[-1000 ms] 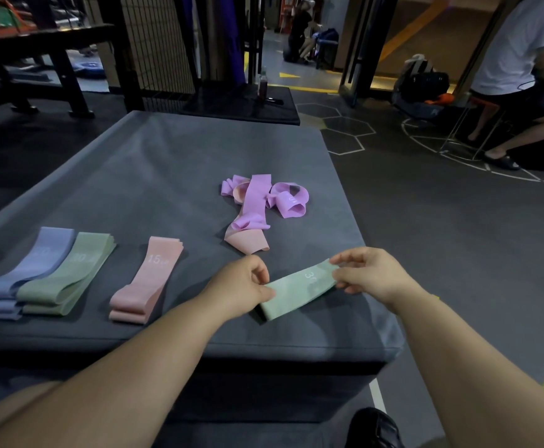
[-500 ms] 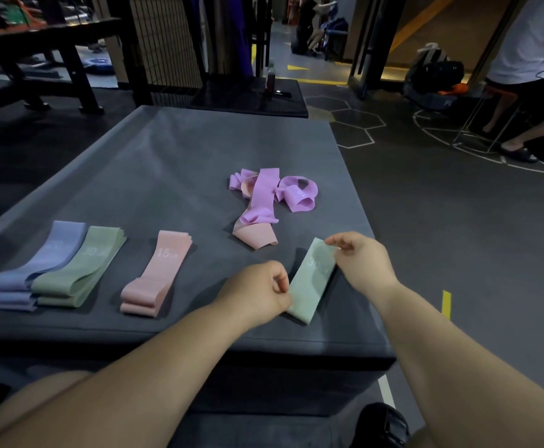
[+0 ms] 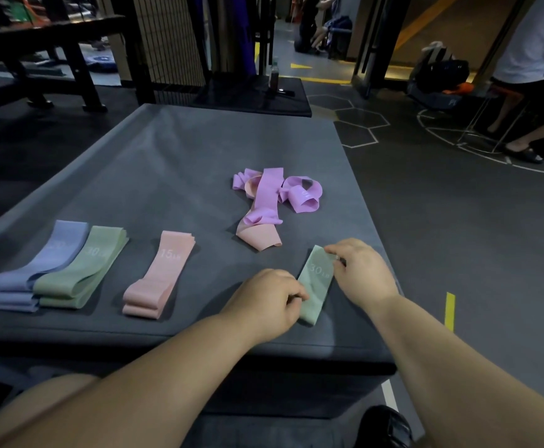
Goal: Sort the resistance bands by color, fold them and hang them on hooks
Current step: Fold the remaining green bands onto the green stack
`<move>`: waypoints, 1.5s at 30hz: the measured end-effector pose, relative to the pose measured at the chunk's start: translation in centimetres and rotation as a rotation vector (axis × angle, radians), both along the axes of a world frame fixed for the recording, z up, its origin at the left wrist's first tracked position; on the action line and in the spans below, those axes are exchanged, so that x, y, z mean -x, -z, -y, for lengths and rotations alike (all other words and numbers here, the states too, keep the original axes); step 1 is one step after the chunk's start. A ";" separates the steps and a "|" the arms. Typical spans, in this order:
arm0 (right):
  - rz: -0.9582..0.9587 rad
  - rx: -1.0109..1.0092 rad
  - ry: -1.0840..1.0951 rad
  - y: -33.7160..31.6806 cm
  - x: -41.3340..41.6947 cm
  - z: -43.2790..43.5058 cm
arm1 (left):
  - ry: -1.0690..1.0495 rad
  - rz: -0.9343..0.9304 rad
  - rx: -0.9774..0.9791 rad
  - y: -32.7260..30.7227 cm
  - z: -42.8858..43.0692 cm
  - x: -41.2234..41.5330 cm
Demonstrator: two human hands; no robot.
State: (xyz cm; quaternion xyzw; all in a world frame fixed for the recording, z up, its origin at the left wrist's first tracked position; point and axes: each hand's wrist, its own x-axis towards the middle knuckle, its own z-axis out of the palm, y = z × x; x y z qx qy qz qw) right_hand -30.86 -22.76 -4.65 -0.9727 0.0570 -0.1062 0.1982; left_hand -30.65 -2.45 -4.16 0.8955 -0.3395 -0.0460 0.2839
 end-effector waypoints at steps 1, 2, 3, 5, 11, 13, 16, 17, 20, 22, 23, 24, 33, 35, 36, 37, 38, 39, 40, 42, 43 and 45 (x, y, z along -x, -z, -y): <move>-0.009 0.020 -0.015 0.0 0.1 0.0 | 0.002 0.008 -0.002 0.0 0.1 0.0; -0.021 0.030 -0.023 0.0 0.3 0.0 | 0.002 0.011 -0.007 -0.1 0.1 0.0; -0.034 0.035 -0.029 -0.1 0.5 0.0 | 0.002 0.013 -0.013 -0.1 0.2 0.1; -0.060 0.042 -0.041 -0.2 0.9 0.0 | -0.011 0.028 0.000 -0.1 0.4 0.2; -0.175 0.215 -0.093 0.0 1.4 -0.3 | -0.017 0.150 -0.018 1.0 0.8 0.6; -0.194 0.259 -0.107 0.0 1.4 -0.4 | -0.011 0.213 -0.039 1.7 0.7 0.8; -0.232 0.246 -0.143 0.0 1.5 -0.3 | 0.007 0.191 -0.157 1.7 0.8 1.0; -0.243 0.229 -0.148 0.1 1.5 -0.3 | 0.006 0.160 -0.212 1.5 0.7 1.1; -0.259 0.215 -0.147 0.3 1.3 0.0 | -0.016 0.118 -0.318 1.4 0.6 1.1; -0.265 0.210 -0.142 0.4 1.3 0.2 | -0.007 0.095 -0.364 1.3 0.6 1.1; -0.267 0.210 -0.141 0.4 1.3 0.3 | 0.000 0.085 -0.385 1.2 0.6 1.2; -0.268 0.212 -0.141 0.4 1.3 0.3 | 0.006 0.077 -0.405 1.2 0.5 1.3; -0.293 0.208 -0.115 0.4 1.3 0.2 | -0.008 0.049 -0.490 1.2 0.8 1.7; -0.291 0.211 -0.111 0.5 1.3 0.2 | -0.011 0.051 -0.495 1.2 0.8 1.7; -0.291 0.213 -0.107 0.5 1.2 0.2 | -0.013 0.051 -0.496 1.2 0.8 1.7; -0.293 0.214 -0.102 0.6 1.2 0.2 | -0.014 0.049 -0.497 1.2 0.8 1.7; -0.297 0.214 -0.095 0.6 1.1 0.1 | -0.014 0.045 -0.498 1.1 0.9 1.7; -0.301 0.213 -0.089 0.6 1.1 0.1 | -0.014 0.042 -0.498 1.1 0.9 1.7; -0.303 0.213 -0.085 0.6 1.1 0.1 | -0.013 0.042 -0.497 1.1 0.9 1.7; -0.301 0.215 -0.081 0.6 1.2 -0.1 | -0.010 0.039 -0.493 1.2 0.9 1.7; -0.301 0.214 -0.080 0.6 1.2 -0.1 | -0.010 0.038 -0.489 1.2 0.9 1.7; -0.306 0.213 -0.077 0.6 1.4 -0.2 | -0.010 0.038 -0.488 1.2 0.8 1.8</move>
